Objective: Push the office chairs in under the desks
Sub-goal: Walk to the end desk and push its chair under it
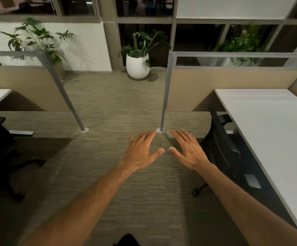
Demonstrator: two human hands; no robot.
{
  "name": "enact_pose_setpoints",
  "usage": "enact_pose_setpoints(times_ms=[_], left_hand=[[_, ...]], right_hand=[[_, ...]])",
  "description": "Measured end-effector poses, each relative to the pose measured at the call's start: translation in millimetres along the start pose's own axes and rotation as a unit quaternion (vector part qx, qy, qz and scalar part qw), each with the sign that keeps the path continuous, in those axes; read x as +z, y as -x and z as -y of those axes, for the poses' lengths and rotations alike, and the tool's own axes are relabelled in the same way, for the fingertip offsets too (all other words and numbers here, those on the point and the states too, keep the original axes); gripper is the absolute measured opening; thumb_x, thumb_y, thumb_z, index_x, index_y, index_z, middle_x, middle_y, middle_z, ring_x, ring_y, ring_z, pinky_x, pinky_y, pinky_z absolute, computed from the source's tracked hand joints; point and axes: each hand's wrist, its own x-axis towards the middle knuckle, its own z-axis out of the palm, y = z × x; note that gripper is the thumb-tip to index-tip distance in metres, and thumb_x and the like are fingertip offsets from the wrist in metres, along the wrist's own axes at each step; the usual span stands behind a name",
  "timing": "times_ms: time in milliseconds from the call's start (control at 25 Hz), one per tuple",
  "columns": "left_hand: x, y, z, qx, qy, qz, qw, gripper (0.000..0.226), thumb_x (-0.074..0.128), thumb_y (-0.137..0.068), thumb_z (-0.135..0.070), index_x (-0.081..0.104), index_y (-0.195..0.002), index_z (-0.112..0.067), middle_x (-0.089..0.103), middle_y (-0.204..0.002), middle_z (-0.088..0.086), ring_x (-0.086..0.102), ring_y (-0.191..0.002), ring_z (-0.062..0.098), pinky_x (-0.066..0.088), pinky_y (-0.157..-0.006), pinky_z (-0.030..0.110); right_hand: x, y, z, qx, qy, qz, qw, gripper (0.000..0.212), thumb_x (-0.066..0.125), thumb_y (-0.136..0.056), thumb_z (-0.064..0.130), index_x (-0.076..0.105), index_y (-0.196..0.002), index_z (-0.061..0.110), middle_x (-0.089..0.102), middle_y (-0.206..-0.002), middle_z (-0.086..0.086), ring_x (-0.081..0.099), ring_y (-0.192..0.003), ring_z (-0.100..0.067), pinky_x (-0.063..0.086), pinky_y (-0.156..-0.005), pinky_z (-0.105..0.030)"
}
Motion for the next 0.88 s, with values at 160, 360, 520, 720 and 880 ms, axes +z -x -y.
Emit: enact_pose_setpoints(times_ms=[160,360,520,720,880], left_hand=[[-1.2,-81.1,42.3,0.018,0.007,0.006,1.0,0.084,0.032,-0.094,-0.077,0.017,-0.161,-0.028,0.032,-0.164,0.003,0.031,-0.149,0.023,0.017,-0.121,0.058],[-6.5,-192.0,103.0,0.084,-0.002,0.032,0.996,0.084,0.036,-0.094,-0.075,0.019,-0.161,-0.026,0.032,-0.164,0.001,0.03,-0.149,0.022,0.017,-0.12,0.053],[-9.0,-249.8,122.2,0.121,-0.01,0.046,0.992,0.083,0.039,-0.095,-0.074,0.02,-0.161,-0.027,0.032,-0.165,0.001,0.028,-0.15,0.021,0.013,-0.119,0.05],[7.6,-336.4,110.6,0.197,-0.005,0.105,0.975,0.089,0.027,-0.089,-0.08,0.017,-0.161,-0.03,0.027,-0.167,0.0,0.024,-0.152,0.02,0.016,-0.12,0.056],[44.8,-408.8,55.9,0.275,0.001,0.158,0.948,0.087,0.026,-0.088,-0.082,0.012,-0.161,-0.036,0.02,-0.169,0.0,0.019,-0.154,0.021,0.008,-0.123,0.061]], right_hand=[[9.6,-73.9,-24.9,0.026,0.0,-0.014,1.0,0.073,0.02,-0.096,0.079,0.007,-0.159,0.043,0.022,-0.168,0.001,0.008,-0.156,-0.021,0.001,-0.121,-0.04],[21.6,-168.0,-47.4,0.097,-0.02,-0.03,0.995,0.074,0.023,-0.097,0.078,0.005,-0.159,0.043,0.016,-0.169,0.003,0.002,-0.156,-0.016,0.0,-0.123,-0.041],[13.2,-203.8,-55.3,0.117,-0.027,-0.059,0.991,0.081,0.017,-0.092,0.083,0.008,-0.161,0.039,0.016,-0.169,0.003,0.002,-0.156,-0.017,0.005,-0.126,-0.048],[5.4,-223.9,-84.3,0.206,-0.022,-0.1,0.973,0.083,0.019,-0.092,0.081,0.01,-0.161,0.036,0.014,-0.169,0.004,0.002,-0.156,-0.017,0.004,-0.126,-0.046],[-14.5,-214.5,-141.4,0.289,0.001,-0.134,0.948,0.079,0.025,-0.095,0.075,0.01,-0.161,0.036,0.015,-0.169,0.005,0.001,-0.156,-0.016,0.006,-0.127,-0.05]])
